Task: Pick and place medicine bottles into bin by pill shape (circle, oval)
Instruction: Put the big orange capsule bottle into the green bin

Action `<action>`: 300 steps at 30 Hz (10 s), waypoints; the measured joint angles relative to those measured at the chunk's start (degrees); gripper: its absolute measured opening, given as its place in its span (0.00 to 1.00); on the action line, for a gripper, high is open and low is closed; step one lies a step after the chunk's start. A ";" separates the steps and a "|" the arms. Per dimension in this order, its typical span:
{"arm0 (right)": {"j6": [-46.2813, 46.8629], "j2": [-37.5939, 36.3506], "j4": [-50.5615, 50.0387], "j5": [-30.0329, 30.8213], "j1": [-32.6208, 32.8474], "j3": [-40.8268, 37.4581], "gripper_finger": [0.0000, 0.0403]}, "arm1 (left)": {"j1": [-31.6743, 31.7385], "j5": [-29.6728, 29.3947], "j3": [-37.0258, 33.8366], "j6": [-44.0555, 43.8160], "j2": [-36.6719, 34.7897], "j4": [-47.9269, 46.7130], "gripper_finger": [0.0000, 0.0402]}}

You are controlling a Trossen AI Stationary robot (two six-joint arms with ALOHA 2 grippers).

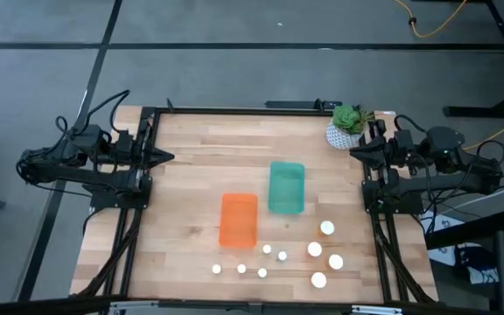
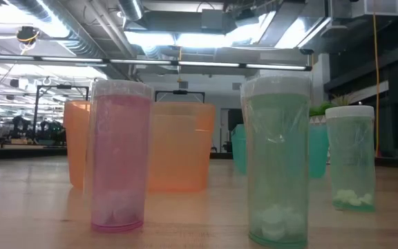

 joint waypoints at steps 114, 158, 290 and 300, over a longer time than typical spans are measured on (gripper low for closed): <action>12.86 4.81 -23.97 -7.96 -0.09 -1.29 0.50 | -25.58 -14.44 -0.02 -7.90 34.26 15.15 0.28; 14.41 4.79 -23.96 -8.00 -0.09 -1.29 0.50 | -42.69 -18.57 32.61 -30.65 72.43 -11.78 0.28; 55.39 52.37 -46.64 4.98 38.31 22.00 0.50 | -43.50 -19.85 32.54 -48.31 78.34 -23.04 0.53; 51.68 52.35 -44.60 4.98 38.62 21.22 0.50 | -43.50 -19.93 32.54 -48.29 78.32 -23.04 0.53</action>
